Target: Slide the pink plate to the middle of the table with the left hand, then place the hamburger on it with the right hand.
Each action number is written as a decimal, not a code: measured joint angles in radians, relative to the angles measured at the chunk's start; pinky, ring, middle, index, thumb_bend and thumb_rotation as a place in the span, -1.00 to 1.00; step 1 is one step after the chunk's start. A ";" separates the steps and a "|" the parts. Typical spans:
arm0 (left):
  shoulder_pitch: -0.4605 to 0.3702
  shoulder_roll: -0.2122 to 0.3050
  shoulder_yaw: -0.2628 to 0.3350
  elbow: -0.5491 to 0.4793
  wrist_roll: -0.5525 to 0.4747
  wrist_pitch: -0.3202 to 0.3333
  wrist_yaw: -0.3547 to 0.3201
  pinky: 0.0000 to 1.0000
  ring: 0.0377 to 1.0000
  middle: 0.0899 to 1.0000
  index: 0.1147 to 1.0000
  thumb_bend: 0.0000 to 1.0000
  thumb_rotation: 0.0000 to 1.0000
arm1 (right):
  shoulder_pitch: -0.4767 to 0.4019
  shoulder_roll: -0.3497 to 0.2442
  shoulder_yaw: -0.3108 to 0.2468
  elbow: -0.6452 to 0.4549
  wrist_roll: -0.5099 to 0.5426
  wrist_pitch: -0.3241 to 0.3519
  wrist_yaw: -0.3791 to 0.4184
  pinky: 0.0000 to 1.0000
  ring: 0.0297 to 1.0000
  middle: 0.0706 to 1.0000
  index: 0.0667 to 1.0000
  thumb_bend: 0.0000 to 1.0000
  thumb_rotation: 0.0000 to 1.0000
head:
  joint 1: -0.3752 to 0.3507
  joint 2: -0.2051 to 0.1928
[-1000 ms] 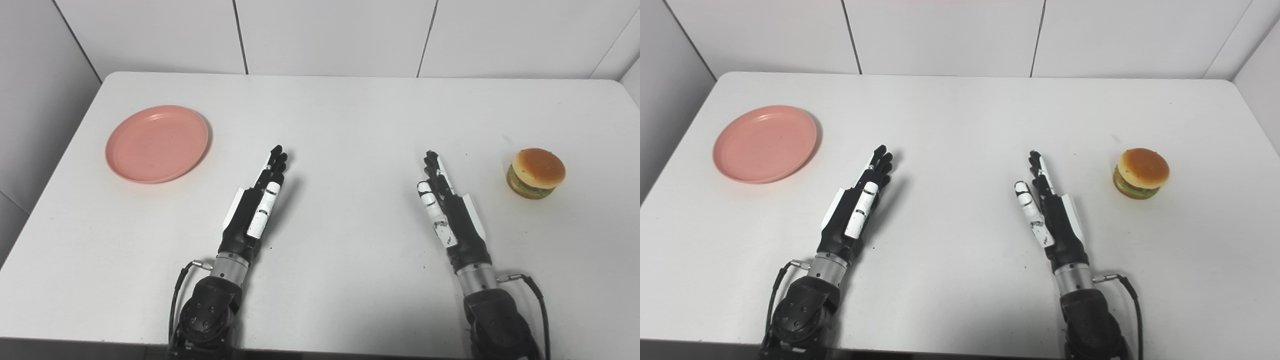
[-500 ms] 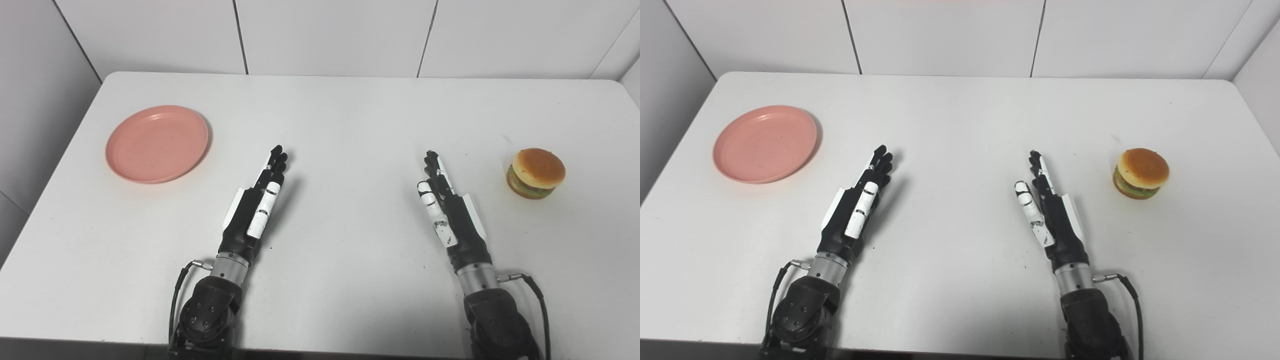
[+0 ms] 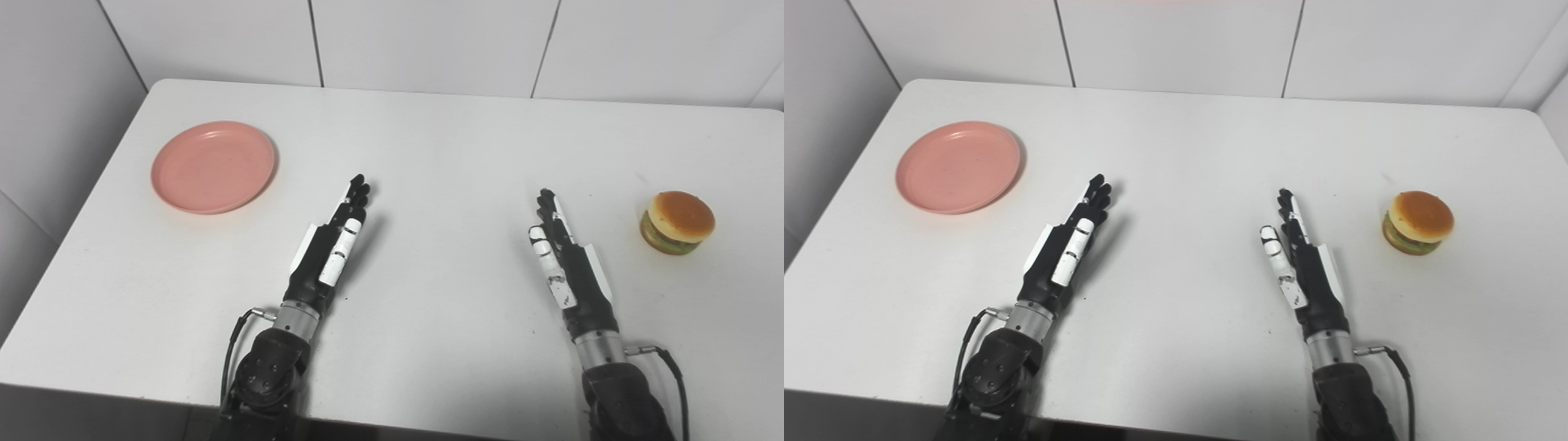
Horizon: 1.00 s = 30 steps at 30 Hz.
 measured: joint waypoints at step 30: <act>-0.093 -0.077 -0.026 0.118 0.108 -0.062 0.086 1.00 1.00 1.00 1.00 0.05 1.00 | -0.033 -0.032 -0.031 0.042 0.090 -0.039 0.045 1.00 1.00 1.00 1.00 -0.51 1.00 | 0.193 -0.127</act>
